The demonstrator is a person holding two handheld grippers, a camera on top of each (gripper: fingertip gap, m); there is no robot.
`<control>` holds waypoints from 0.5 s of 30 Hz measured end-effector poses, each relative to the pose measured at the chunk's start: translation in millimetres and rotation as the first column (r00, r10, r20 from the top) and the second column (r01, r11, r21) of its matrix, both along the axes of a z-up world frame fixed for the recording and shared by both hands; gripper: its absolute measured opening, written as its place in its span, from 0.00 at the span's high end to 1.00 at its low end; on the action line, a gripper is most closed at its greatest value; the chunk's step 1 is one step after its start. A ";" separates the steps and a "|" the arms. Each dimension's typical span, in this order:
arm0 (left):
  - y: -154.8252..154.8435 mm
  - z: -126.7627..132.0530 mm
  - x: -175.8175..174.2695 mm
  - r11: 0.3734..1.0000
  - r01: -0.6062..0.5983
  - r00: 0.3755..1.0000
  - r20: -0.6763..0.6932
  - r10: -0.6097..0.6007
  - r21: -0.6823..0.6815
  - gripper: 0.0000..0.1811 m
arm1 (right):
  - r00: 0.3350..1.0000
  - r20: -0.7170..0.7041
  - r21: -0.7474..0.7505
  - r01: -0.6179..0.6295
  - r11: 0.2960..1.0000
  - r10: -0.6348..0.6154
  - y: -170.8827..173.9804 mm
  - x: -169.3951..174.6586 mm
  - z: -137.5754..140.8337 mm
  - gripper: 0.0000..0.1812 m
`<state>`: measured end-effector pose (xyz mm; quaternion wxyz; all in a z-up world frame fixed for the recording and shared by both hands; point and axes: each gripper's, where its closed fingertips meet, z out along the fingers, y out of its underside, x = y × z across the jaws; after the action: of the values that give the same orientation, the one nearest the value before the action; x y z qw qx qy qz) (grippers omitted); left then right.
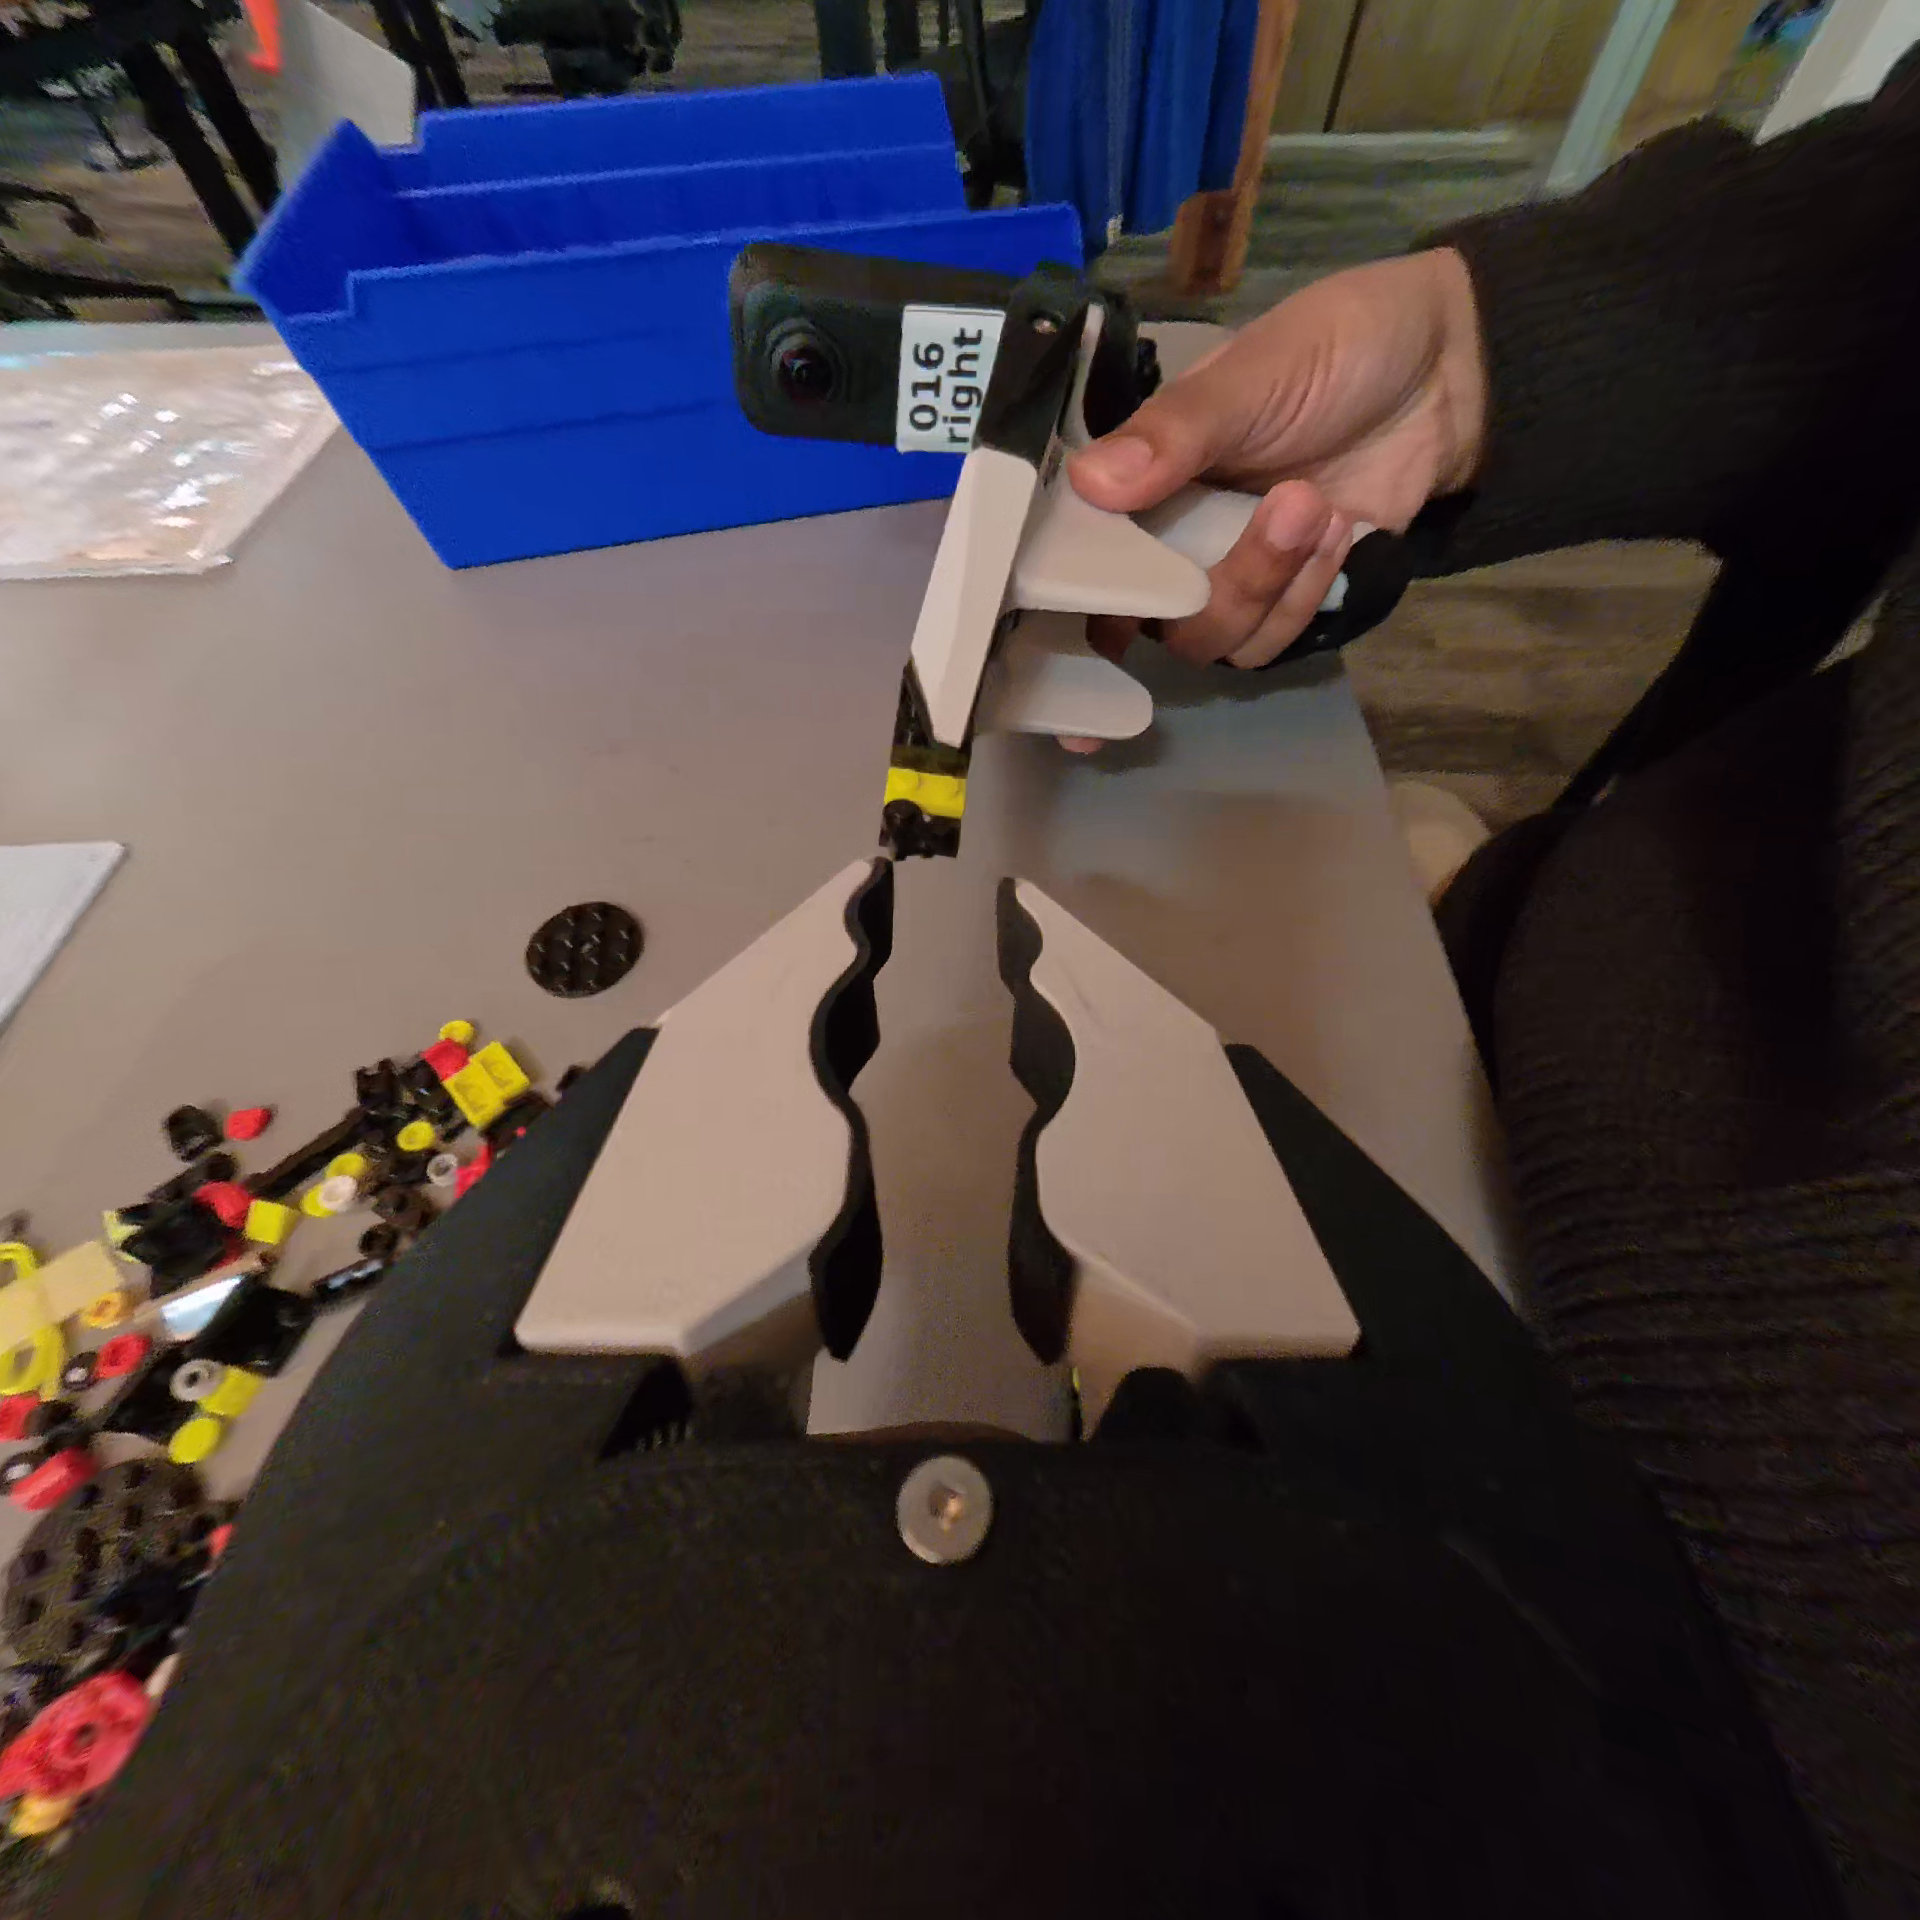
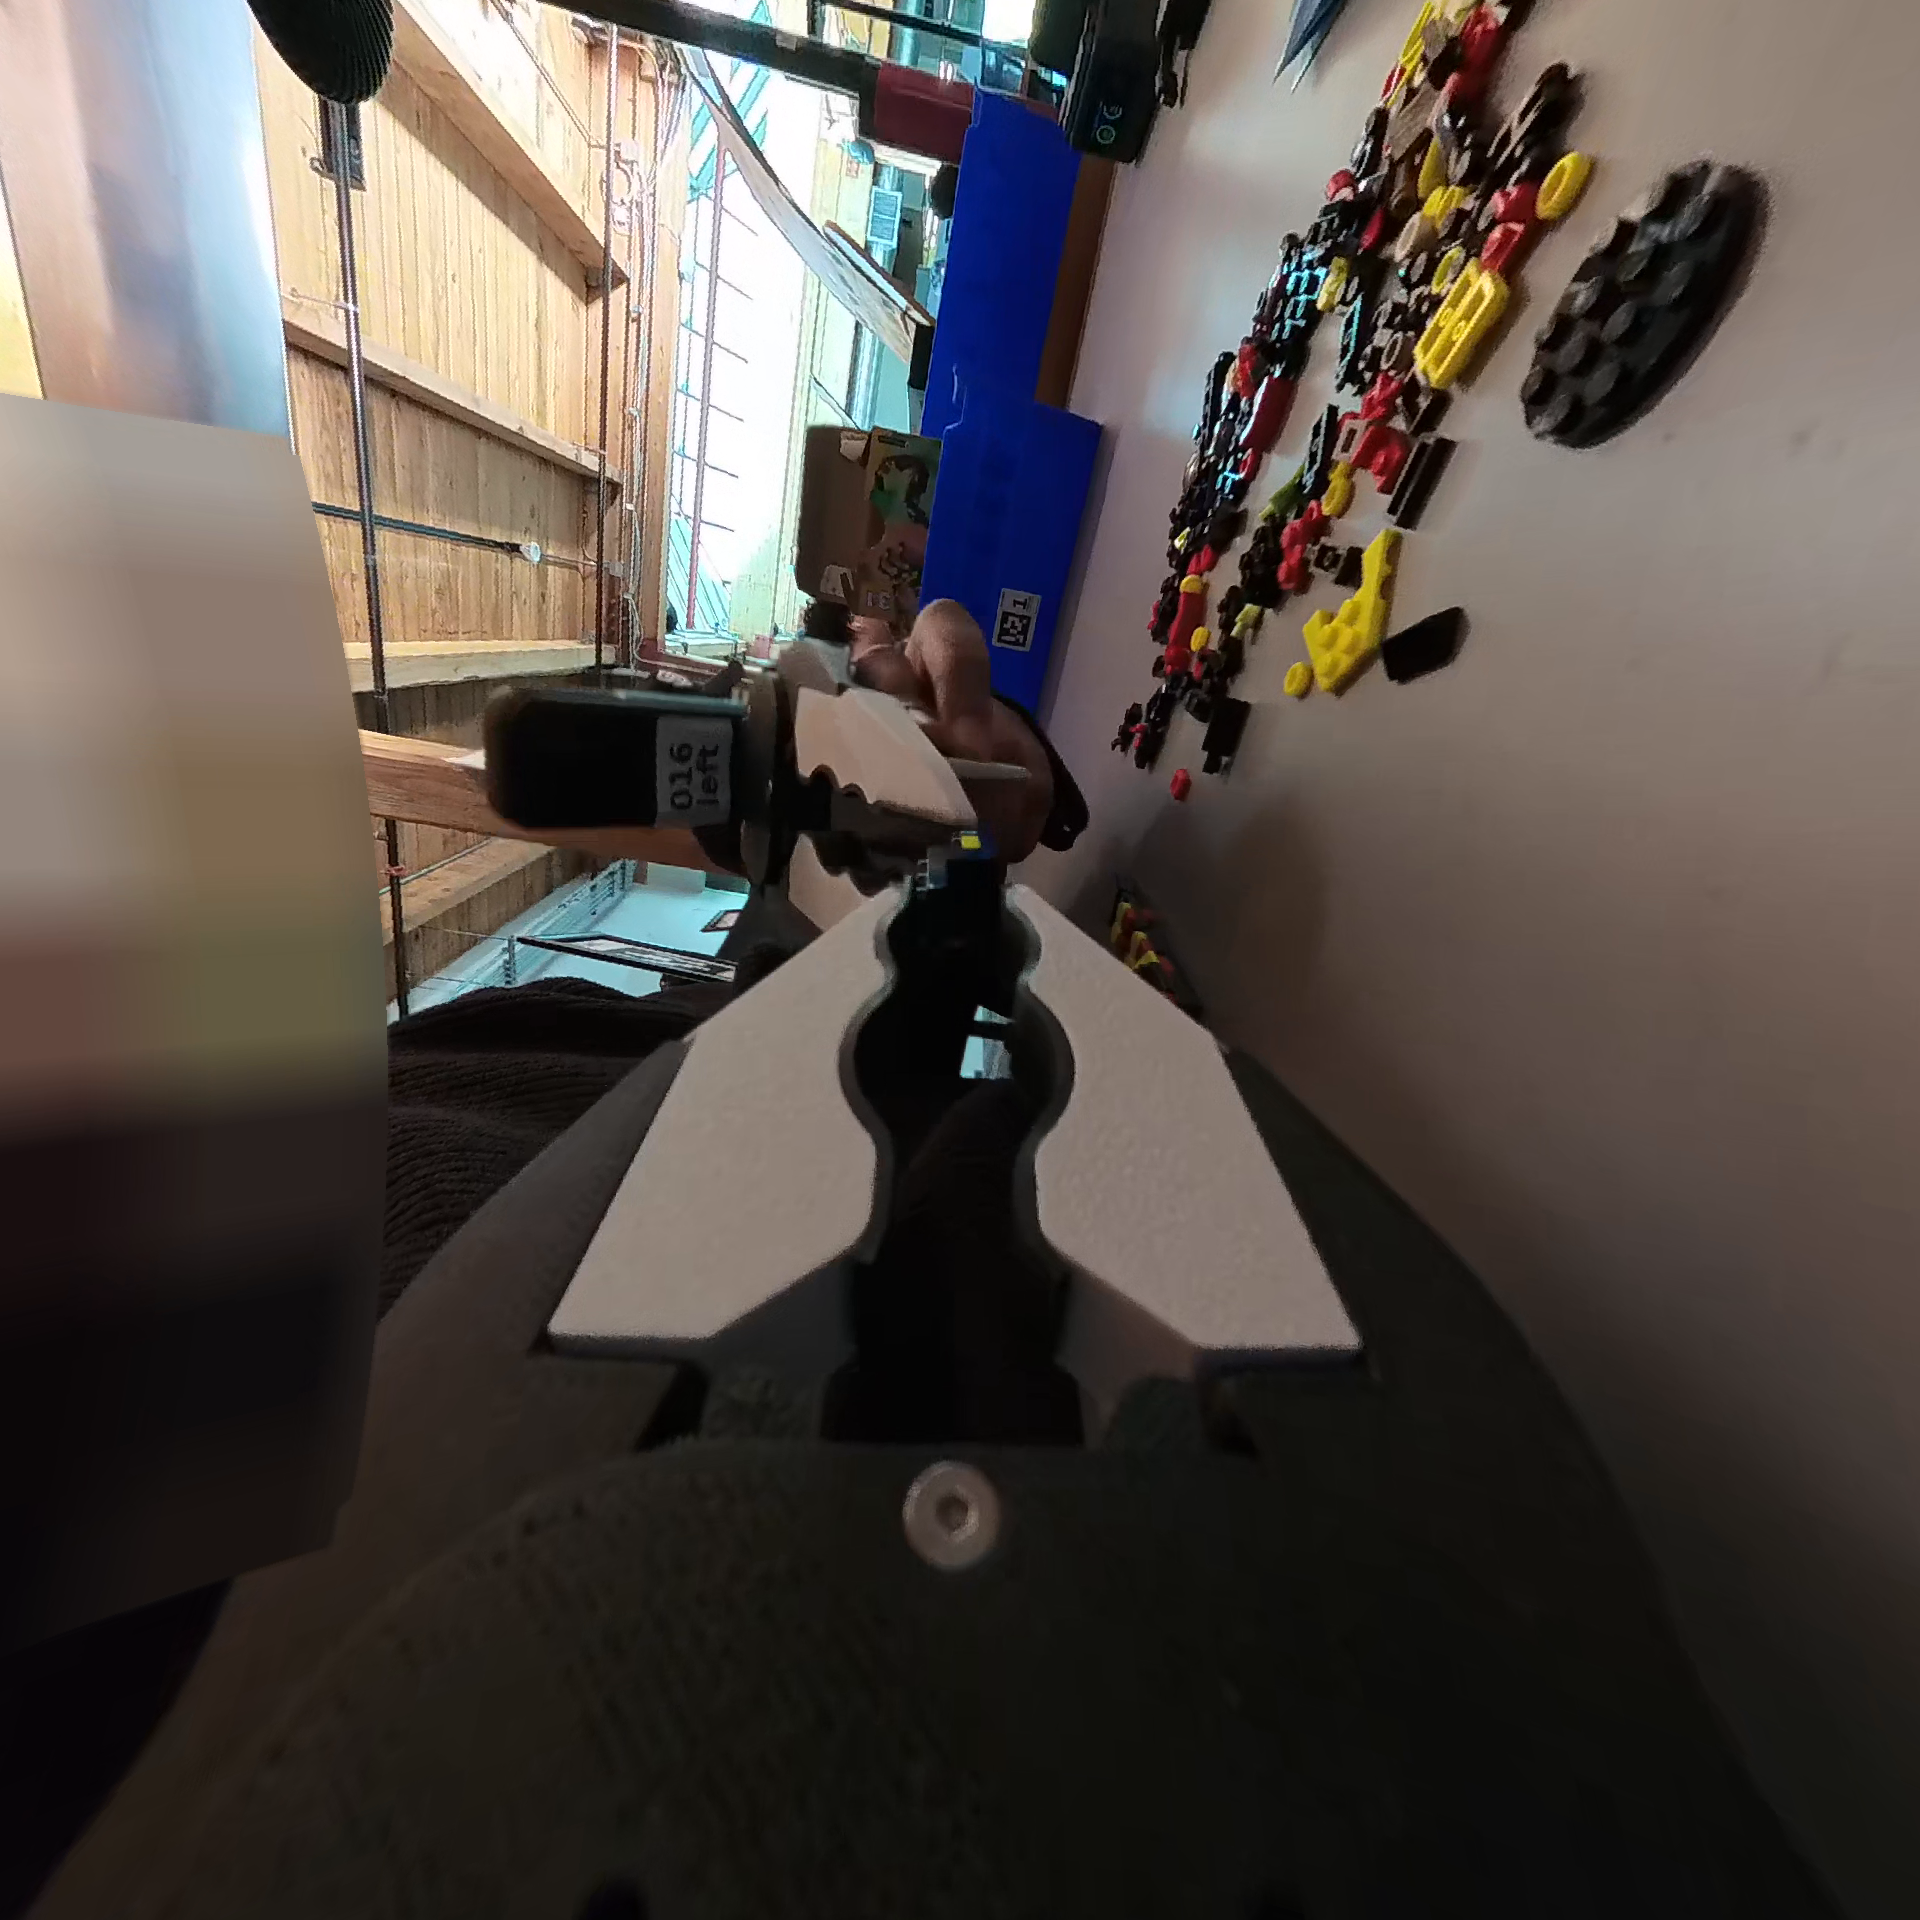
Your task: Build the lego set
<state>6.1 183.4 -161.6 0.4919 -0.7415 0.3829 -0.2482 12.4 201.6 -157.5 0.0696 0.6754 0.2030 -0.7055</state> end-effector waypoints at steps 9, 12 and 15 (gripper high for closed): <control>-7.0 -9.2 4.3 0.998 0.048 0.999 -0.008 -0.048 -0.042 0.90 | 0.993 0.031 0.073 -0.115 0.991 0.113 -16.7 3.5 -5.0 0.93; -8.6 -10.6 4.8 0.997 0.059 0.998 -0.011 -0.059 -0.048 0.91 | 0.989 0.042 0.089 -0.144 0.986 0.141 -22.0 3.8 -6.9 0.93; -12.3 -12.3 6.8 0.995 0.083 0.996 -0.018 -0.084 -0.056 0.93 | 0.987 0.051 0.095 -0.158 0.983 0.154 -24.2 4.4 -8.5 0.93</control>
<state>13.0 171.1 -173.9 0.4567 -0.7407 0.4114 -0.2713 16.8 177.4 -166.0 0.0957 0.6752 0.2882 -0.6722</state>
